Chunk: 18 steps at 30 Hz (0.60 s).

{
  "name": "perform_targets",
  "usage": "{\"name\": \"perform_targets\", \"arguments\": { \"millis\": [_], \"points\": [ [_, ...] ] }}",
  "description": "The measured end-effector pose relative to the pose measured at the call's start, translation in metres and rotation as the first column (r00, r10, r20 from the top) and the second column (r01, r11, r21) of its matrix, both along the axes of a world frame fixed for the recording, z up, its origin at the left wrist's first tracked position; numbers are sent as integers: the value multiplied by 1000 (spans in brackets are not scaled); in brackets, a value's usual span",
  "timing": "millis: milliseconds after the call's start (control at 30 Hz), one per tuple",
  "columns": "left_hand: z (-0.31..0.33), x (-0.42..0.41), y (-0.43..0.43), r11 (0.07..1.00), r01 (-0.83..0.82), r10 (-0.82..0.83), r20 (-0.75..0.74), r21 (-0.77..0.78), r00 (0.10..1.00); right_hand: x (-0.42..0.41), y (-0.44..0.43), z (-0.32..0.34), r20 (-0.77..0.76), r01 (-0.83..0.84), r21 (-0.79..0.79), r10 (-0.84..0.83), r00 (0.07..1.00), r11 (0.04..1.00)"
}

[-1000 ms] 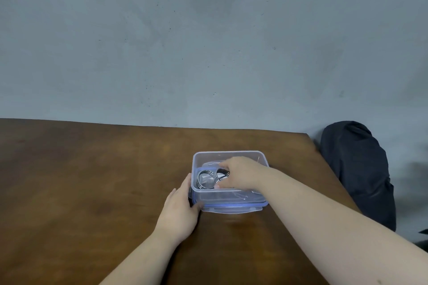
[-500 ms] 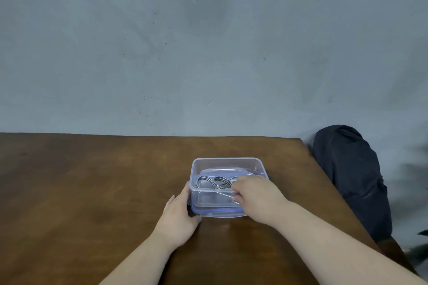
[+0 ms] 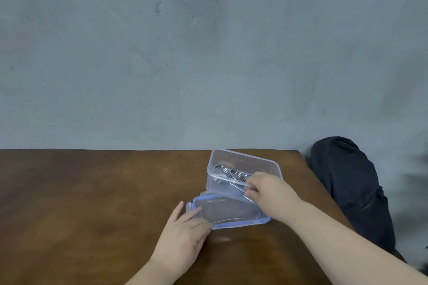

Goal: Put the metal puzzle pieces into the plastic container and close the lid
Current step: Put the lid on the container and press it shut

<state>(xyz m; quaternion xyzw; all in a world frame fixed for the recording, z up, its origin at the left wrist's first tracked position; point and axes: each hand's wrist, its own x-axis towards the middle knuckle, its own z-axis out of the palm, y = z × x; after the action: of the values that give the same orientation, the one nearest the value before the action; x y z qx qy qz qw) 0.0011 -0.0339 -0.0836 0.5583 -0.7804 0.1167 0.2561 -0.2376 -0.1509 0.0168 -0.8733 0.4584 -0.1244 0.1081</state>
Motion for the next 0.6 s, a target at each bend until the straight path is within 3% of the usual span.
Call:
{"name": "perform_targets", "arguments": {
  "millis": [167,333,367,400,433,467,533,567,600],
  "points": [
    [62,11,25,986,65,-94,-189,-152,978,2,4,-14,-78,-51,56,55,995,997],
    [104,4,33,984,-131,57,-478,-122,876,1,7,-32,-77,-210,224,232,970,952],
    [107,3,30,980,-180,108,-527,-87,843,1,8,-31,37,-268,280,269,963,922],
    [109,1,25,975,-218,155,-566,-46,810,2,12,-26,293,-288,388,179,939,875],
    [110,0,21,970,-245,194,-595,-6,780,5,14,-21,497,-312,576,-22,867,756],
    [112,-2,15,964,-262,226,-618,33,753,6,16,-16,600,-372,639,-134,789,673],
    [118,-5,3,956,-278,267,-672,94,691,-4,16,-6,569,-250,656,-249,784,713],
    [120,-6,-4,953,-280,280,-700,119,657,-12,12,-2,596,-197,640,-318,738,742],
    [122,-7,-12,950,-279,293,-721,144,627,-19,8,3,678,-189,627,-411,609,755]
  ]
}}
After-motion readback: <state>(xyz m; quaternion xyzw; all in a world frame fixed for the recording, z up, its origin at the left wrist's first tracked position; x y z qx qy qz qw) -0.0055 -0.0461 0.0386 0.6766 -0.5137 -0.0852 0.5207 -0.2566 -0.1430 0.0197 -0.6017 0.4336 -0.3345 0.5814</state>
